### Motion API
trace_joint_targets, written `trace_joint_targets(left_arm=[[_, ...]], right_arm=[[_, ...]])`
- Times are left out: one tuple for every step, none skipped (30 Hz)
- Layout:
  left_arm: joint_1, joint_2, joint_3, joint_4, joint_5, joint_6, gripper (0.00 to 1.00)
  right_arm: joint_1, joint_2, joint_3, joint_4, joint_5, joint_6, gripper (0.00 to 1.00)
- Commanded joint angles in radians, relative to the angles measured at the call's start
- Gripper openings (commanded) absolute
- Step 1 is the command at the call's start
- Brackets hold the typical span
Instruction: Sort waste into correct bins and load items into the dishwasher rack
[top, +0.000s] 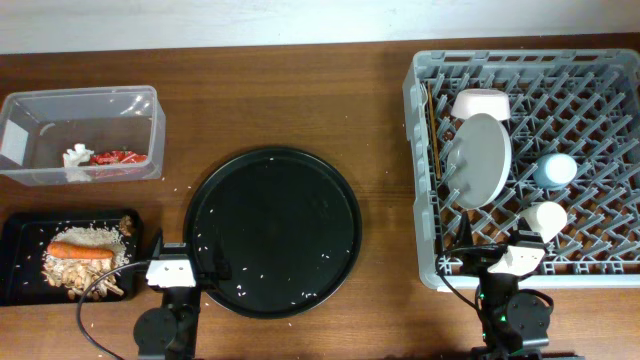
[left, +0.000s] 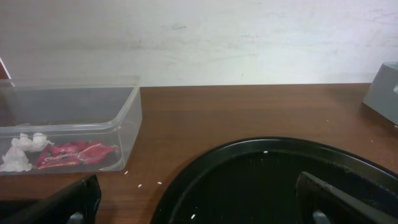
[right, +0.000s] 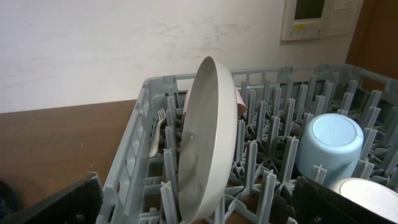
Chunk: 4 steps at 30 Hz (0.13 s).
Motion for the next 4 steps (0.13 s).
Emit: trace_joint_targets(left_arm=[[-0.005, -0.008, -0.005, -0.001, -0.007, 0.016, 0.99], [-0.005, -0.008, -0.005, -0.001, -0.007, 0.016, 0.99], [-0.006, -0.008, -0.005, -0.001, -0.007, 0.016, 0.99], [-0.005, -0.008, -0.005, -0.001, -0.007, 0.016, 0.99]], right_arm=[[-0.006, -0.007, -0.005, -0.008, 0.016, 0.007, 0.98], [-0.006, -0.007, -0.005, -0.008, 0.016, 0.007, 0.99], [-0.006, -0.007, -0.005, -0.007, 0.016, 0.007, 0.99], [-0.006, -0.007, -0.005, -0.008, 0.016, 0.007, 0.99]])
